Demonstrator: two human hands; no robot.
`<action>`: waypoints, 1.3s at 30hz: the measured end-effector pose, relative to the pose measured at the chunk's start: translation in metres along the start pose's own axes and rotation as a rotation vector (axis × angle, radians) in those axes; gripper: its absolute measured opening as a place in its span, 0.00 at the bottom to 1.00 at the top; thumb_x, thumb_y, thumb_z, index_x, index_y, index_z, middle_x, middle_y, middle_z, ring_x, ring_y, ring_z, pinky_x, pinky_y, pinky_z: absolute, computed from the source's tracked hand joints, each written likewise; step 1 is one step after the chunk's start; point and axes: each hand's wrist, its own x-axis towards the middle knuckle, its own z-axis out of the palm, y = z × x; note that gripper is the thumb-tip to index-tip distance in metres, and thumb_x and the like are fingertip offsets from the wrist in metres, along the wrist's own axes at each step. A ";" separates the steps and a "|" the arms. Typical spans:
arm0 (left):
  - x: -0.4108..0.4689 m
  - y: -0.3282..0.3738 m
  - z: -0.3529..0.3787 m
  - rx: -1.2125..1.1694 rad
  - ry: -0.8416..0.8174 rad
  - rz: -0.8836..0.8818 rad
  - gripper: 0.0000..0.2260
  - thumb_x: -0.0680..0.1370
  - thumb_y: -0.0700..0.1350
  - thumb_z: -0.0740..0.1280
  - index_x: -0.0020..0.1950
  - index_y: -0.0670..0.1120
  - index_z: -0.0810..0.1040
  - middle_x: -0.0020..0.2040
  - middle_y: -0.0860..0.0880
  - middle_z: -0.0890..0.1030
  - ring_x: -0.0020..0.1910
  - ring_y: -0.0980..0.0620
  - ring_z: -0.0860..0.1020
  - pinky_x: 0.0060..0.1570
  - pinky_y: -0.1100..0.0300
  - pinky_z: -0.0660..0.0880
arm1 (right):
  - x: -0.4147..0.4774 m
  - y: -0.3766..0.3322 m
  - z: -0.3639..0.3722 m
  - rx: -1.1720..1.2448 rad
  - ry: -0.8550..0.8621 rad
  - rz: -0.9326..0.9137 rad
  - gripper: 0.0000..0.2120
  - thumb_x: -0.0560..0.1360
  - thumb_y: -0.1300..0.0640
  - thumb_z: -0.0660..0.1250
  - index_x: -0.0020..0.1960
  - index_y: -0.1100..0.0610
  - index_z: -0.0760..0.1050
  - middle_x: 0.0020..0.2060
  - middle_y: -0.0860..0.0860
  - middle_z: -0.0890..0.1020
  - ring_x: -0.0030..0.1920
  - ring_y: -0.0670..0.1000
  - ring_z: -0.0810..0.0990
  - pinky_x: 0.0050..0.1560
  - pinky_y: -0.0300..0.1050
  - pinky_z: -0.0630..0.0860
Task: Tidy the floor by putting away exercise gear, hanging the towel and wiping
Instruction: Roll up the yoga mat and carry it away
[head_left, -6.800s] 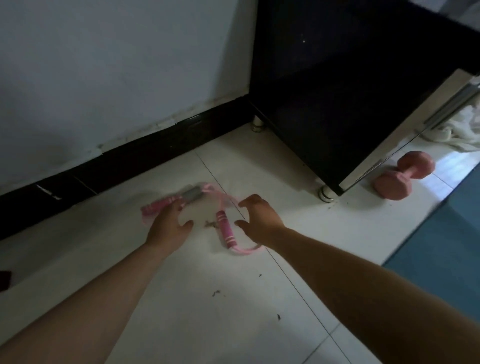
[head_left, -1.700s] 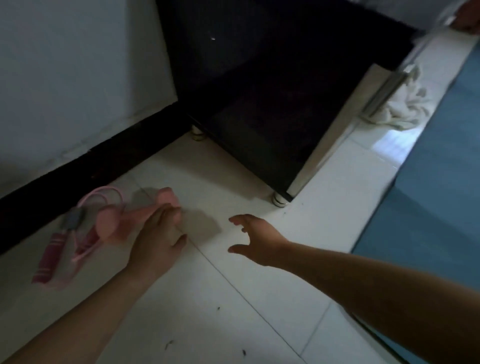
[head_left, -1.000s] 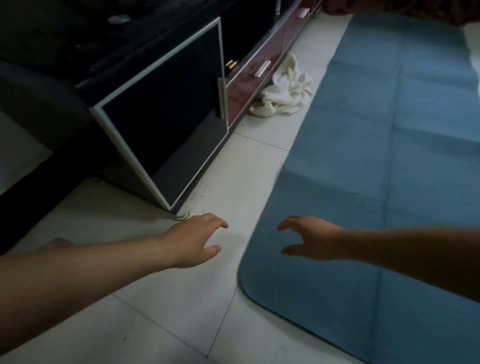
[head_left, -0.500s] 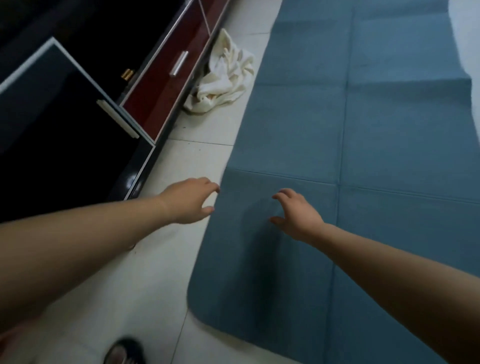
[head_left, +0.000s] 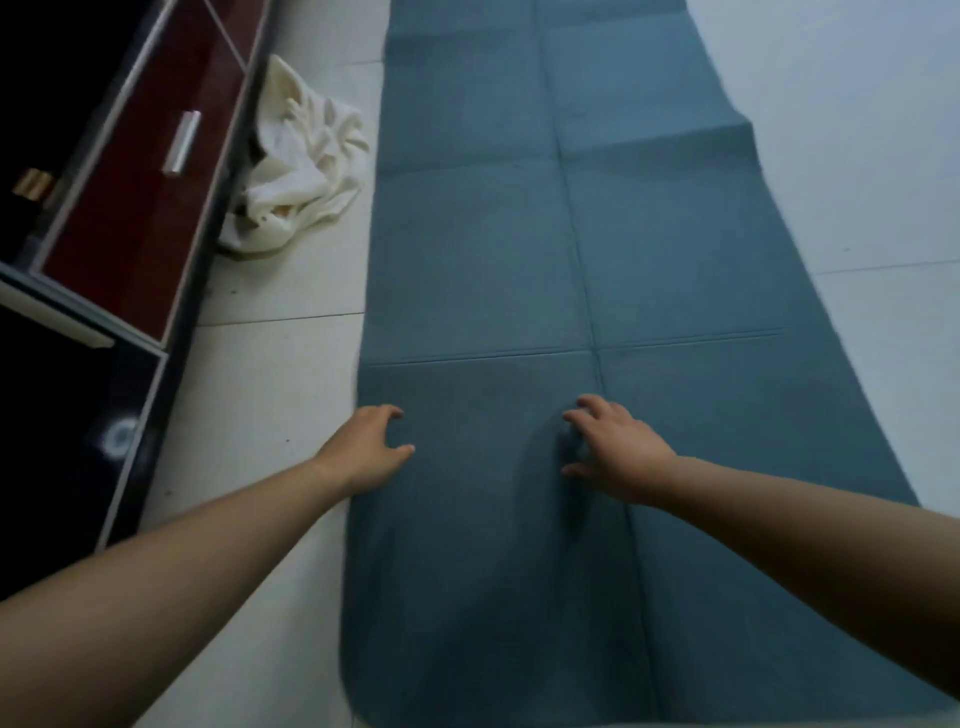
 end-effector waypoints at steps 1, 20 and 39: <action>0.006 -0.003 0.004 -0.020 0.022 -0.024 0.26 0.75 0.49 0.67 0.71 0.43 0.65 0.70 0.42 0.67 0.68 0.45 0.67 0.67 0.56 0.63 | -0.003 0.001 0.000 -0.011 -0.028 0.011 0.34 0.73 0.45 0.68 0.72 0.54 0.59 0.72 0.53 0.58 0.70 0.57 0.60 0.67 0.55 0.66; 0.003 -0.031 0.011 -0.310 0.032 -0.168 0.33 0.73 0.48 0.70 0.74 0.45 0.58 0.72 0.42 0.63 0.70 0.44 0.65 0.68 0.54 0.64 | 0.029 -0.030 0.007 -0.040 -0.068 -0.016 0.40 0.71 0.43 0.69 0.75 0.53 0.53 0.75 0.53 0.49 0.73 0.59 0.51 0.69 0.58 0.64; -0.092 -0.001 0.092 0.425 -0.164 0.538 0.38 0.73 0.51 0.68 0.76 0.40 0.53 0.77 0.41 0.49 0.76 0.41 0.52 0.72 0.52 0.53 | -0.115 -0.005 0.115 -0.042 -0.006 -0.192 0.38 0.66 0.32 0.59 0.71 0.50 0.63 0.72 0.54 0.66 0.71 0.54 0.58 0.66 0.56 0.63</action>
